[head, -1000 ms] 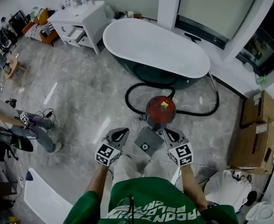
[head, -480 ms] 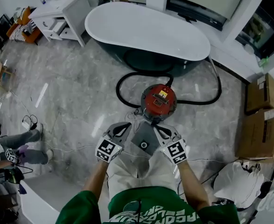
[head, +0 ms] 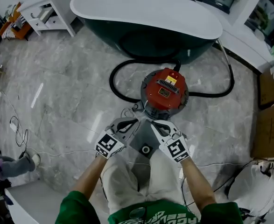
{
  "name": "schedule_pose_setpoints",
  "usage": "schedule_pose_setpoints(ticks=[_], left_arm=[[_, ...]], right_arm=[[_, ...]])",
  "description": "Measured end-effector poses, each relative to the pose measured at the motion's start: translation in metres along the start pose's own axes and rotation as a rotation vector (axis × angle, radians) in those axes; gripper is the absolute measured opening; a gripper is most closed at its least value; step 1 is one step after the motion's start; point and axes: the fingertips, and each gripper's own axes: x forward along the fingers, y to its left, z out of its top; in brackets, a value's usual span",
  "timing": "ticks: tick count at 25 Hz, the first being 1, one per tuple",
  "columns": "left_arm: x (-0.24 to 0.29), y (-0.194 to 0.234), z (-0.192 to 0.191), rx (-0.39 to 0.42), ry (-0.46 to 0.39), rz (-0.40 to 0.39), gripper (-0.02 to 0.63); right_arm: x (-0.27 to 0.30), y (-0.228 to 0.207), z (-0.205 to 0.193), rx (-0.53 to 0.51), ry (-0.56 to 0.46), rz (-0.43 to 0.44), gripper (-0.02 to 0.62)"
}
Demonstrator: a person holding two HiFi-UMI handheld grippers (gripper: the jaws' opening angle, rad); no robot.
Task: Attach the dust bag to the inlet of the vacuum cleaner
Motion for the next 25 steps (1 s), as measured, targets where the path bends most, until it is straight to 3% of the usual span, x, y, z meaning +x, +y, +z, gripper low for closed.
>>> schedule_pose_setpoints(ticks=[5,9,13,18,21,25], left_arm=[[0.025,0.015,-0.064,0.067,0.004,-0.041,0.003],[0.036,0.014,-0.095,0.105,0.018,-0.084,0.003],[0.039,0.01,-0.106,0.093,0.003,-0.115,0.003],[0.045,0.016,-0.137,0.098,0.012,-0.119,0.003],[0.046,0.021,-0.153,0.086,0.004,-0.11,0.003],[0.055,0.018,-0.166,0.023,-0.018,-0.109,0.003]], right_arm=[[0.031,-0.003,-0.052,-0.088,-0.056,0.023,0.009],[0.042,0.003,-0.08,-0.088,-0.069,0.071,0.009],[0.051,0.004,-0.1,-0.083,-0.068,0.1,0.009],[0.053,0.004,-0.103,-0.139,-0.136,0.097,0.009],[0.046,0.007,-0.098,-0.063,-0.176,0.065,0.009],[0.039,0.01,-0.116,-0.048,-0.141,0.06,0.009]])
